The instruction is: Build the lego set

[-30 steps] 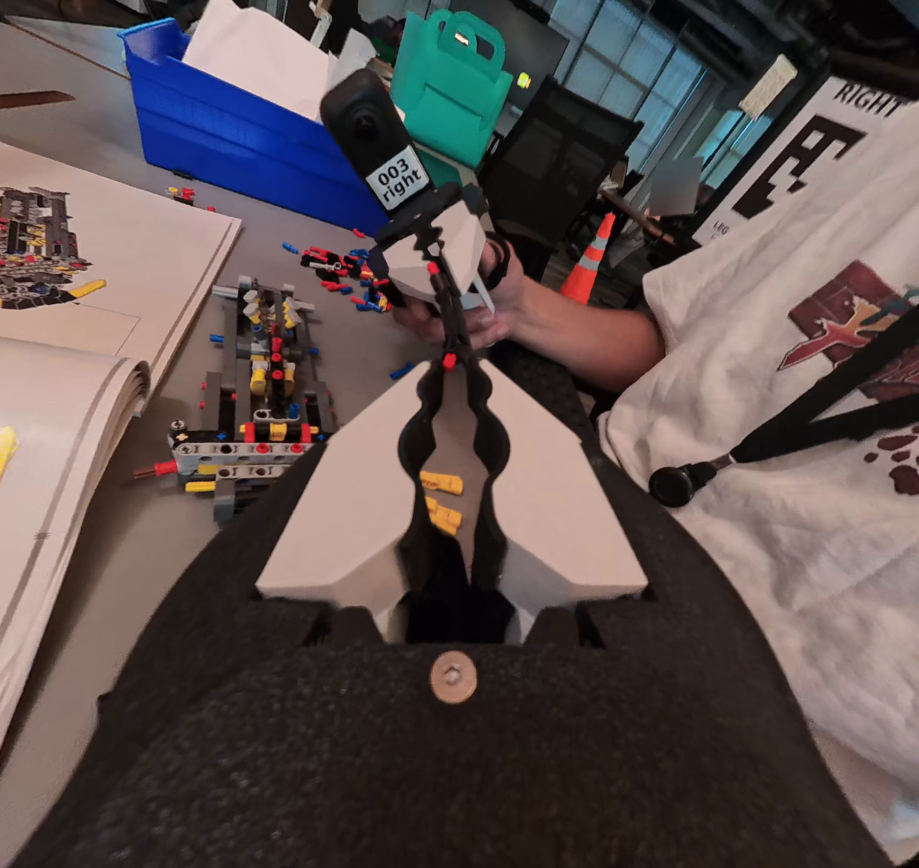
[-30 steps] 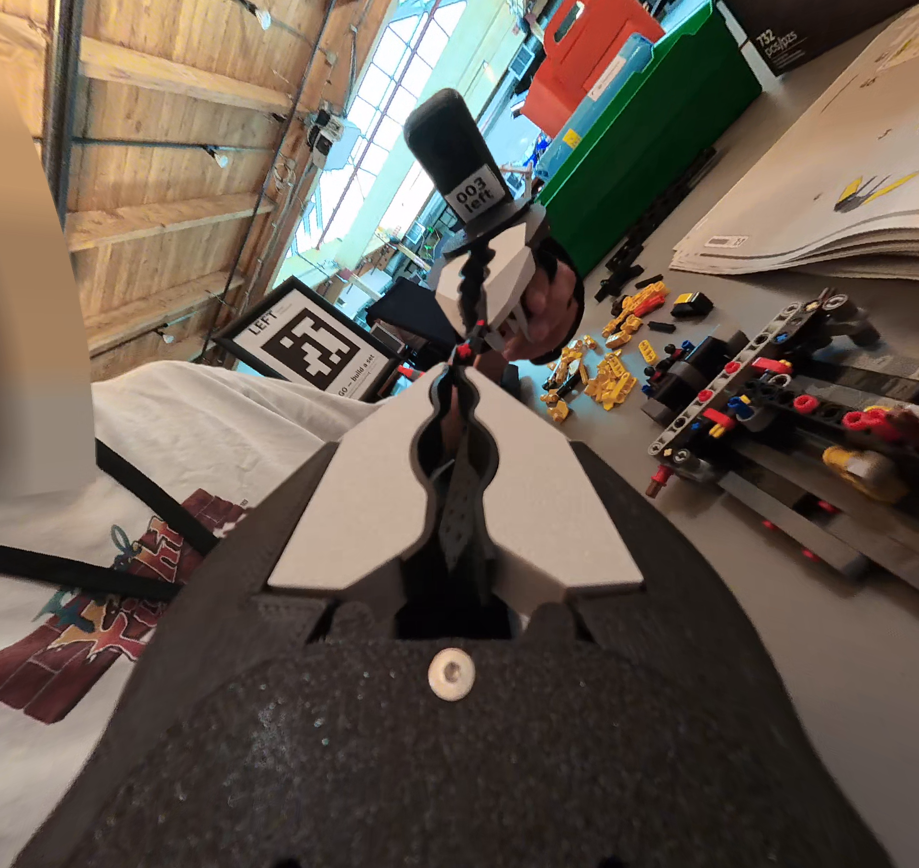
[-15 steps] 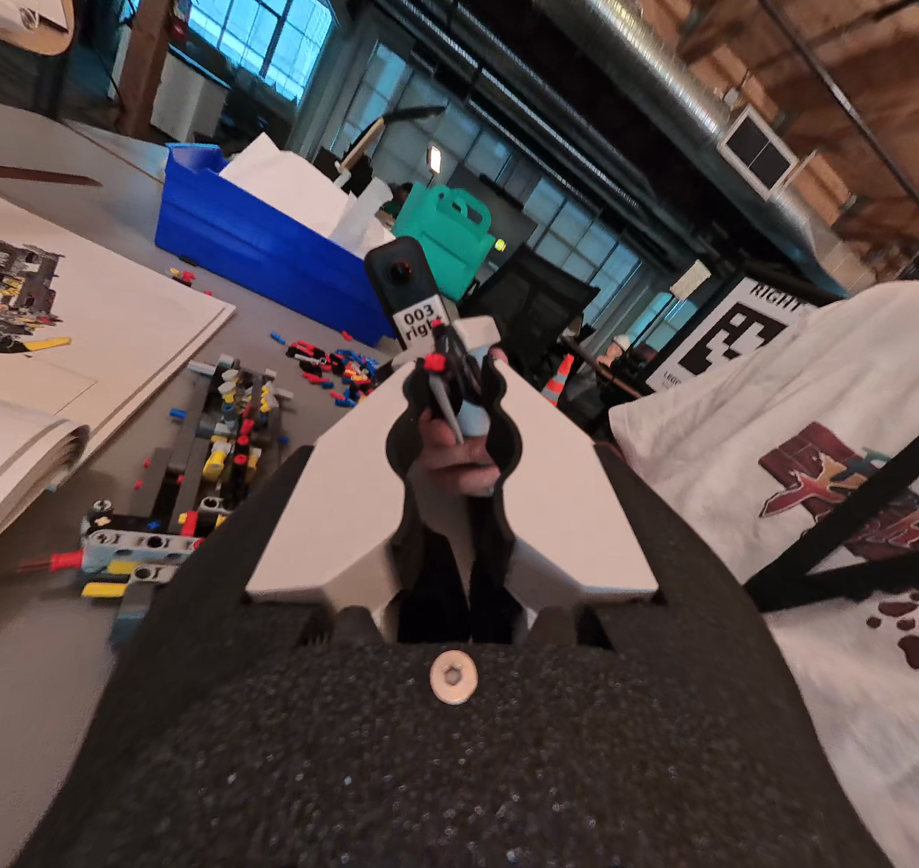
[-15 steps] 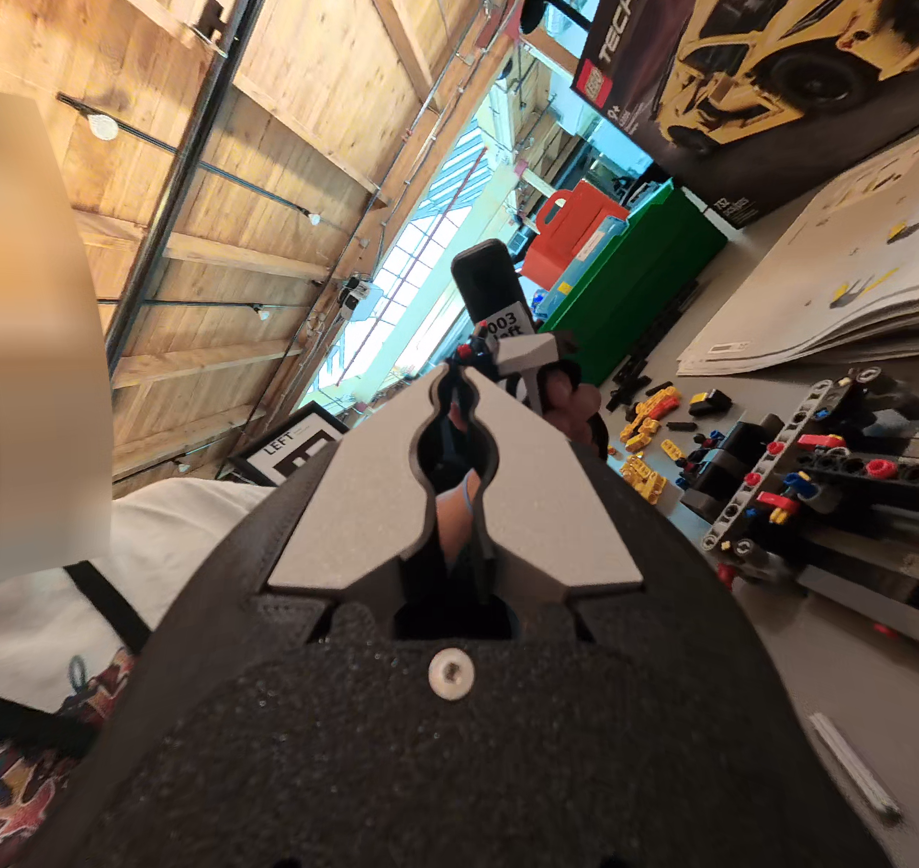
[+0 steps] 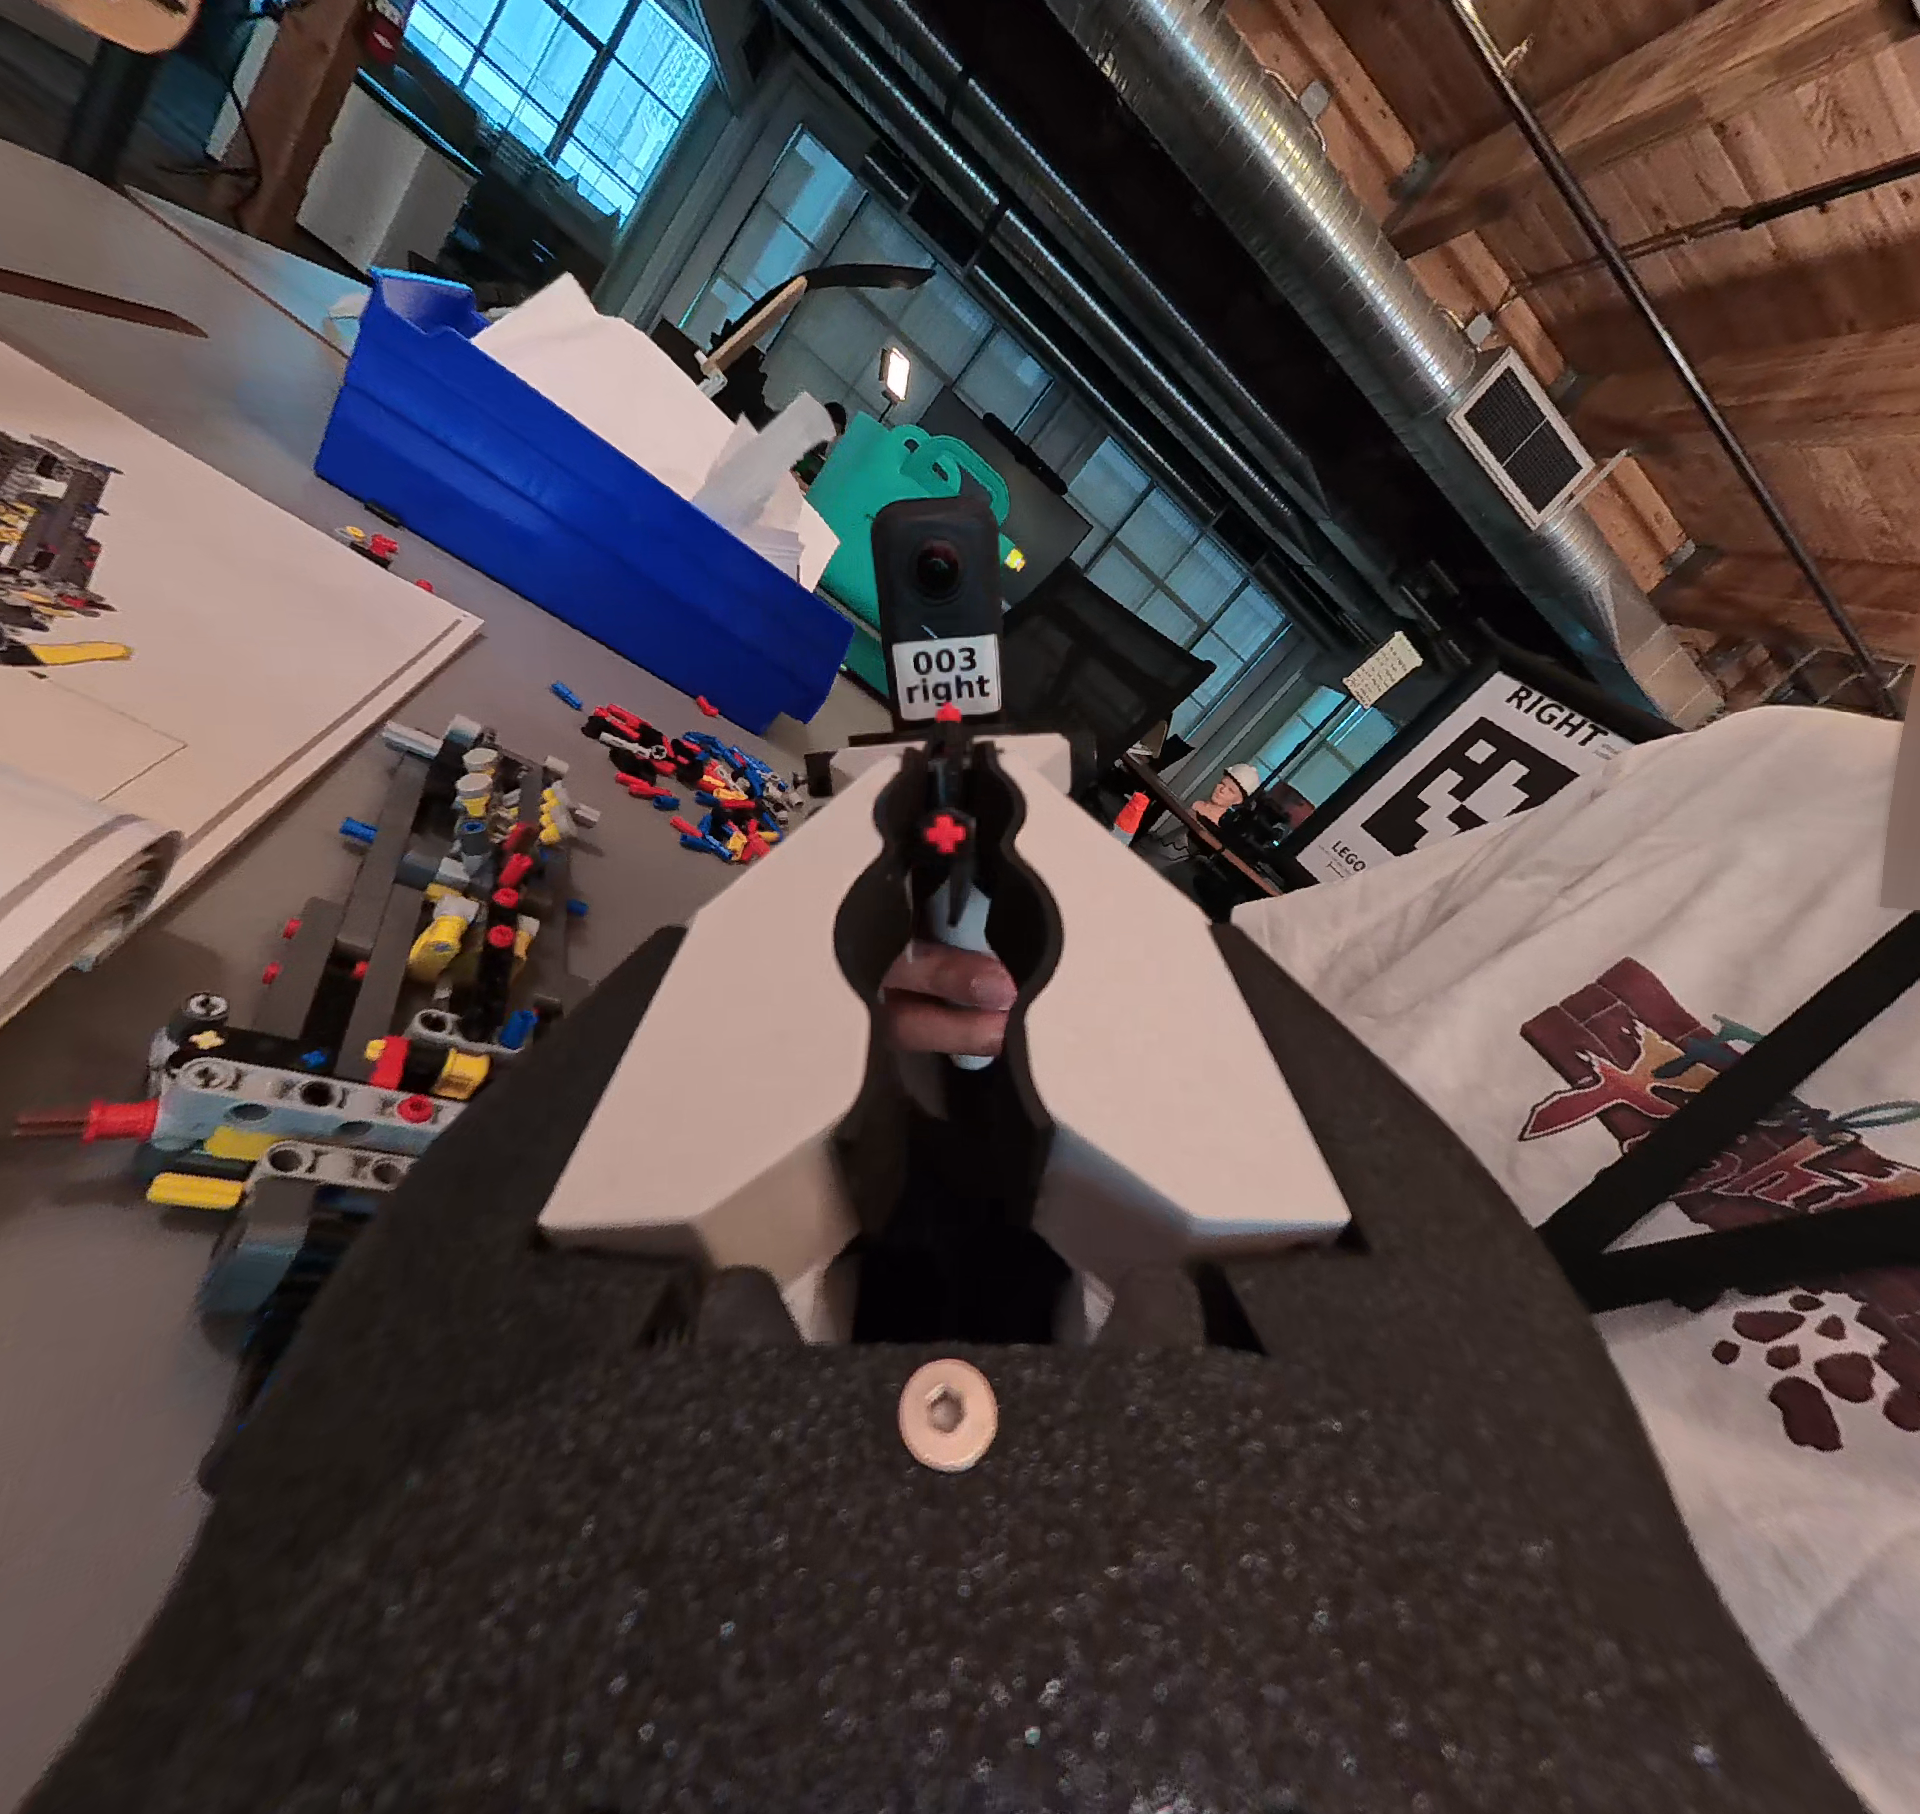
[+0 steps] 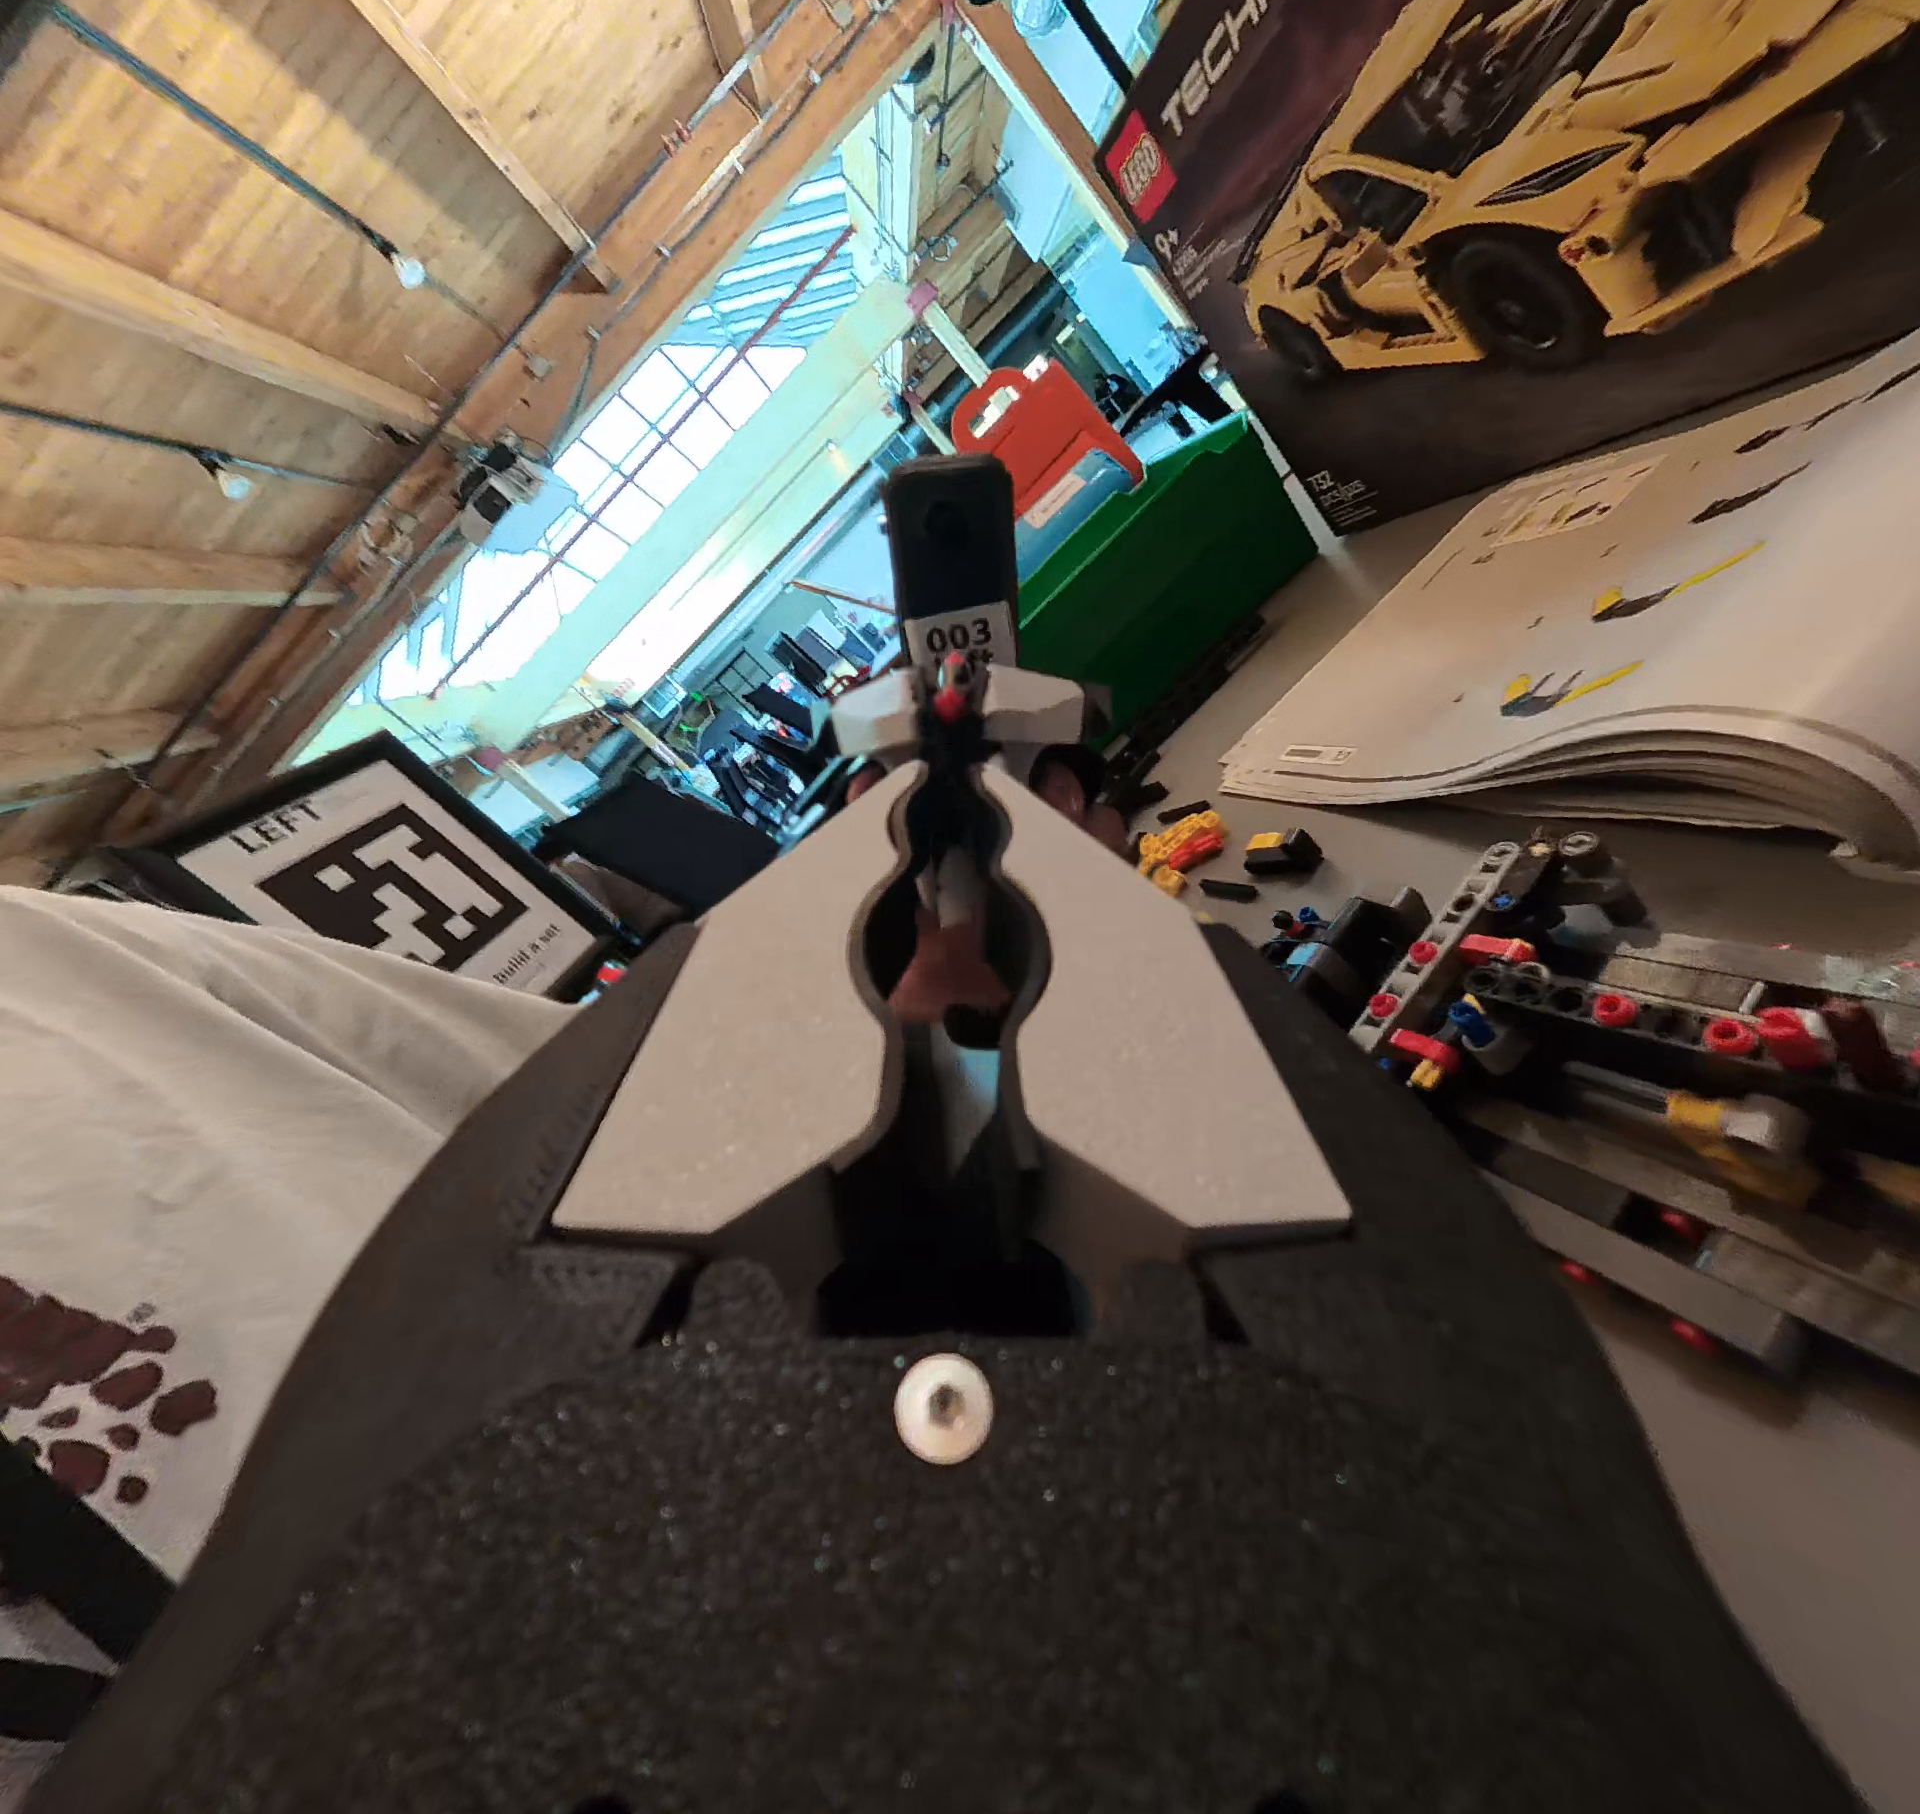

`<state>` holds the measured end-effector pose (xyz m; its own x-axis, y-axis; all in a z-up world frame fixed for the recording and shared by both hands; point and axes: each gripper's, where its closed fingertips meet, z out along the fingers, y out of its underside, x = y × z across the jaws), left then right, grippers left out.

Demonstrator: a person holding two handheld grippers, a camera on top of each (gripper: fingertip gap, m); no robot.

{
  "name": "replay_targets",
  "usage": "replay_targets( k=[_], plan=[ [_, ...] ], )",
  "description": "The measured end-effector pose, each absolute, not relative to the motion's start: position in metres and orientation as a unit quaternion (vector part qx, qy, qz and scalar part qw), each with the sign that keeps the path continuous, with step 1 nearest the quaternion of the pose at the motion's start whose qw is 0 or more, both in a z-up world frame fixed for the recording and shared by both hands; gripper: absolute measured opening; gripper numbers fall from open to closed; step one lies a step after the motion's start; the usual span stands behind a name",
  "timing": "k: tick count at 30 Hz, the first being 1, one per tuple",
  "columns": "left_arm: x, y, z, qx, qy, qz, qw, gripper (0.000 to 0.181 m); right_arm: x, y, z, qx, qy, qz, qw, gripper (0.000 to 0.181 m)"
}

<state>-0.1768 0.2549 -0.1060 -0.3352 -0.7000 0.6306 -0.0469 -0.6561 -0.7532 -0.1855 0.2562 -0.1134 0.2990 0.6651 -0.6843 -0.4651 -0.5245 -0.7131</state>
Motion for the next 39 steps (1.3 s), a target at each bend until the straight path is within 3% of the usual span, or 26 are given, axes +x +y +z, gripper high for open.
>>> replay_targets(
  k=[6, 14, 32, 39],
  plan=[
    [-0.187, 0.253, -0.114, -0.543, 0.393, -0.711, 0.214, 0.006, -0.158, 0.258, -0.119, -0.668, -0.094, 0.536, 0.507, 0.008],
    [-0.192, 0.262, -0.150, -0.609, 0.480, -0.579, 0.252, 0.006, -0.176, 0.182, -0.225, -0.826, -0.374, 0.318, 0.278, 0.018],
    [-0.190, 0.265, -0.170, -0.640, 0.490, -0.544, 0.234, 0.006, -0.213, 0.184, -0.244, -0.804, -0.448, 0.252, 0.301, 0.019],
    [-0.193, 0.272, -0.167, -0.642, 0.481, -0.544, 0.246, 0.006, -0.231, 0.184, -0.246, -0.790, -0.463, 0.269, 0.299, 0.031]
  ],
)
